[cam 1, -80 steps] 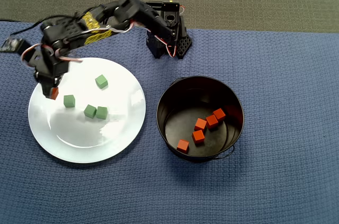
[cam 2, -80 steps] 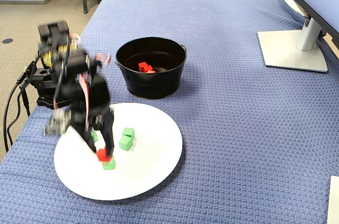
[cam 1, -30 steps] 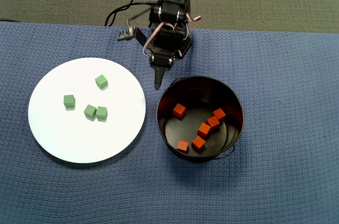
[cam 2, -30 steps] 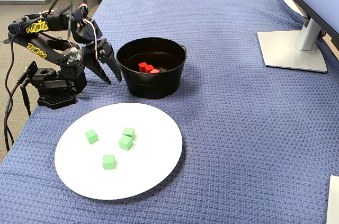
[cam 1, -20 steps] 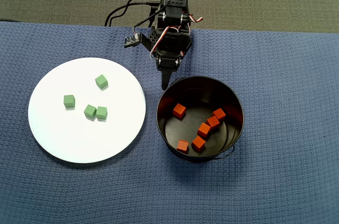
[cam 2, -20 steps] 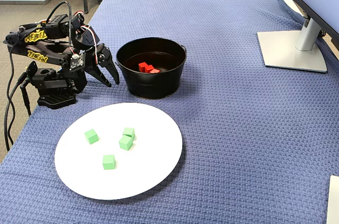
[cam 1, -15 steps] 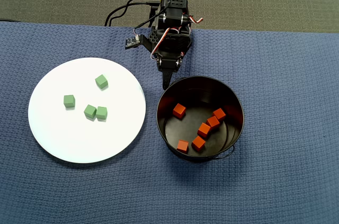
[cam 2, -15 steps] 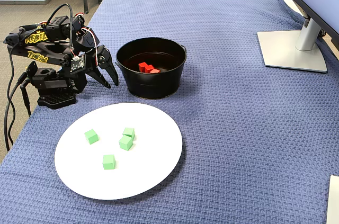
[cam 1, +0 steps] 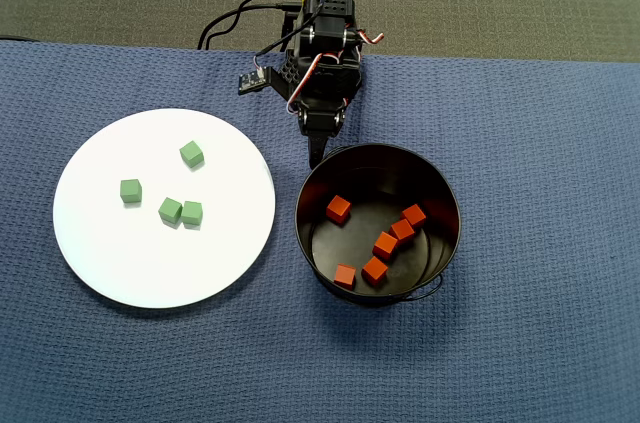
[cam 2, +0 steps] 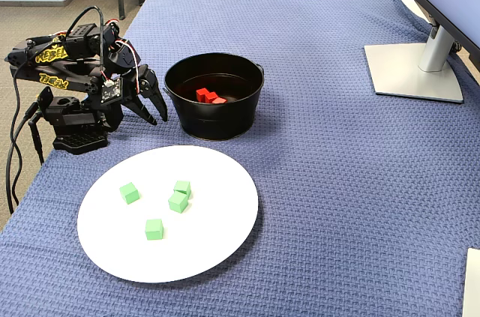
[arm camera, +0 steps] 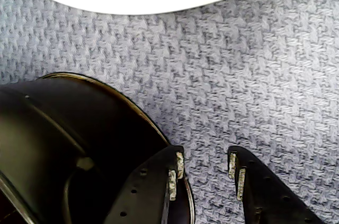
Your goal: Pick up the red cubes from the white plate and place them in the black recipient
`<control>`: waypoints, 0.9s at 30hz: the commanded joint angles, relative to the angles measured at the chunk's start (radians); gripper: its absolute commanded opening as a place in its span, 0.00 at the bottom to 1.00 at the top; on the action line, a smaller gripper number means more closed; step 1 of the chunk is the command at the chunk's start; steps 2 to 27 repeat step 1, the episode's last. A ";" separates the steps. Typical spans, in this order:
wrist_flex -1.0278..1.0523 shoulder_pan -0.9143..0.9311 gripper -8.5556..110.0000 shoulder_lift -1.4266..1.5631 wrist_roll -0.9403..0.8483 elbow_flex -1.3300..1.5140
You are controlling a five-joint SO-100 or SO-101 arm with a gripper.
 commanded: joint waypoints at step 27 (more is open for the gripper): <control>-0.006 -0.017 0.07 0.008 0.000 -0.006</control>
